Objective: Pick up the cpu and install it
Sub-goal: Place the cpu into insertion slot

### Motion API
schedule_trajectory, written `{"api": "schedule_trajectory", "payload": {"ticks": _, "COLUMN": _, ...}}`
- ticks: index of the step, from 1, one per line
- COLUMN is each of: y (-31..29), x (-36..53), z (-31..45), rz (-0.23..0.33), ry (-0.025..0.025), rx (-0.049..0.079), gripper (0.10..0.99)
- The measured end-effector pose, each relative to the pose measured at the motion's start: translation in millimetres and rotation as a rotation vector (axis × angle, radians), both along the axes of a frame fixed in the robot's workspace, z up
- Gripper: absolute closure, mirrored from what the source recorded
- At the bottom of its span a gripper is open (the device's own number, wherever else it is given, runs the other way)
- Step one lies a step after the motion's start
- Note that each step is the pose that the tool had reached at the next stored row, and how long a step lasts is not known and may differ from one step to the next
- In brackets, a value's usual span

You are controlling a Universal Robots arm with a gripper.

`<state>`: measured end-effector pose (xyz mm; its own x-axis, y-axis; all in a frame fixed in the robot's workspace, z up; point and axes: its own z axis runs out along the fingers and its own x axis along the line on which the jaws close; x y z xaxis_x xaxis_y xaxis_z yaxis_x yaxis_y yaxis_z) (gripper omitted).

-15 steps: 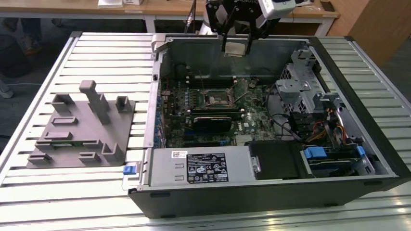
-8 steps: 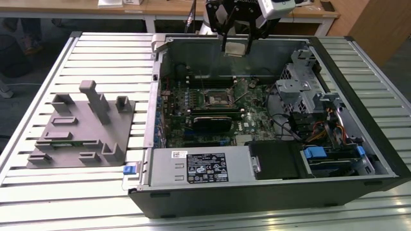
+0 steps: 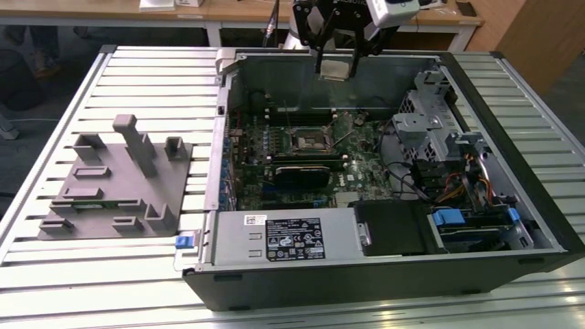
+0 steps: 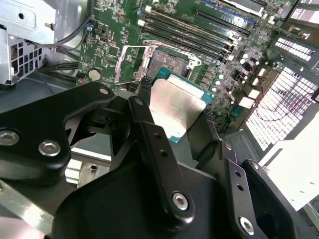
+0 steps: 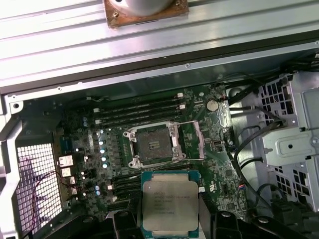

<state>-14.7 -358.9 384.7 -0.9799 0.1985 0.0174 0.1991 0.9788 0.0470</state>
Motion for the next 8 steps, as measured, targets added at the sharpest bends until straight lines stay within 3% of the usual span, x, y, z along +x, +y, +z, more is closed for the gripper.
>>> {"api": "schedule_trajectory", "payload": {"ticks": 8, "y": 0.0, "x": 0.0, "z": 0.0, "rz": -0.014, "ry": 0.0, "rx": 0.0, "gripper": 0.545}}
